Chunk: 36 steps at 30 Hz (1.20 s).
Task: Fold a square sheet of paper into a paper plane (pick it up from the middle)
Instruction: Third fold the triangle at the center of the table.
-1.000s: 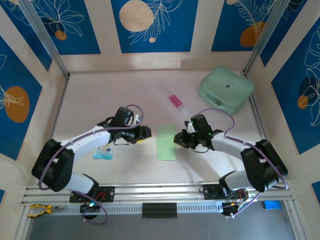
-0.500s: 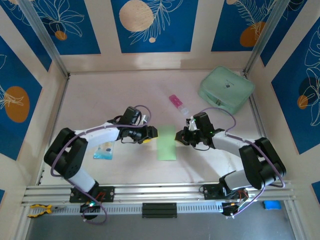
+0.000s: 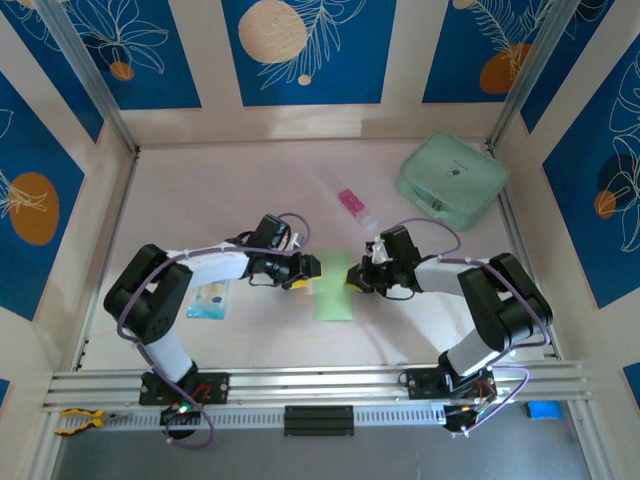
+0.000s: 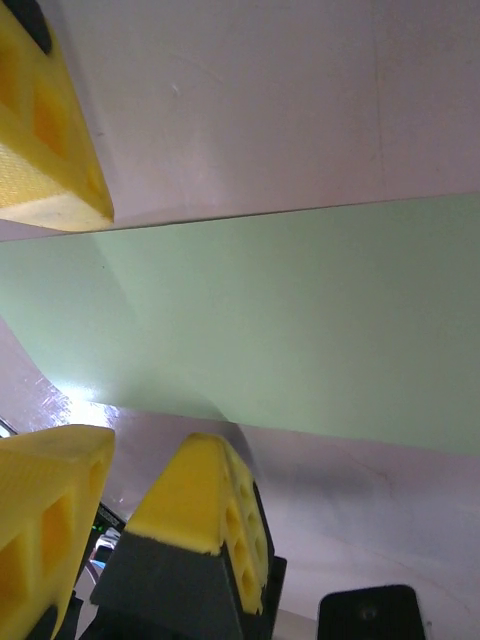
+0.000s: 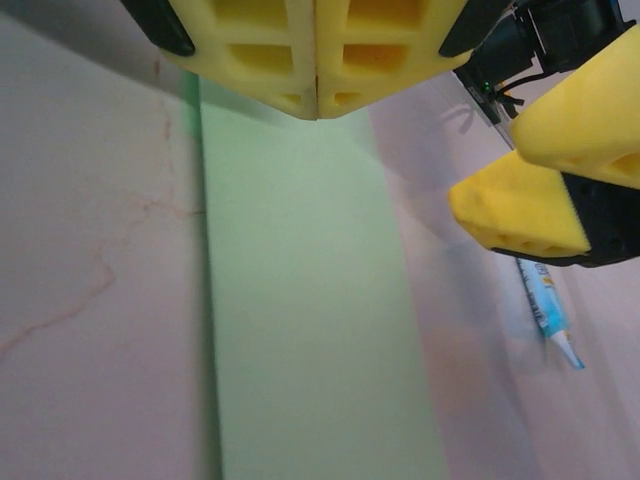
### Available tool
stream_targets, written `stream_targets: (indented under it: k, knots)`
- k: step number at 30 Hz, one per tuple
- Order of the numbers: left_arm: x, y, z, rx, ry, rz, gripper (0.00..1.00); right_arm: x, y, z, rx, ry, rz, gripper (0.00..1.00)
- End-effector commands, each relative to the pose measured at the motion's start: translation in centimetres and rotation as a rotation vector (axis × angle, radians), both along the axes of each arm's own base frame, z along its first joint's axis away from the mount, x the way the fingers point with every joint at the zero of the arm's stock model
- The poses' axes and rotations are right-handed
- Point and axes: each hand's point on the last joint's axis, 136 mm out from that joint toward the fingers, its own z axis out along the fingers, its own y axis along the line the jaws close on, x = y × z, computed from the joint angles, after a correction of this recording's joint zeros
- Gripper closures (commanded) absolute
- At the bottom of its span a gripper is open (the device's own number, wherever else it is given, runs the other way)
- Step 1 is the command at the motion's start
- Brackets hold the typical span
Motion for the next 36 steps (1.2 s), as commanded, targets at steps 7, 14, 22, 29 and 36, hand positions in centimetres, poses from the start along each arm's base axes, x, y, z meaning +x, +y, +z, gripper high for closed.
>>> stream_targets:
  k: [7, 14, 22, 29, 36]
  knots:
    - [0.1, -1.5, -0.4, -0.010, 0.027, -0.023, 0.46, -1.9, -1.5, -3.9, -0.069, 0.112, -0.001, 0.95]
    - [-0.1, -1.9, -1.4, 0.009, 0.048, -0.028, 0.49, -2.7, -2.2, -4.7, -0.060, 0.134, -0.005, 0.95]
    - [-0.5, -2.3, -2.1, 0.027, 0.064, -0.039, 0.55, -2.6, -2.2, -4.5, -0.055, 0.129, -0.006, 0.95]
    - [-0.4, -1.9, -1.9, 0.047, 0.048, -0.021, 0.62, -2.6, -2.3, -4.1, -0.058, 0.118, -0.014, 0.95]
    - [-0.4, -1.9, -1.3, 0.025, 0.033, -0.009, 0.76, -2.4, -2.1, -3.5, -0.042, 0.107, -0.012, 0.94]
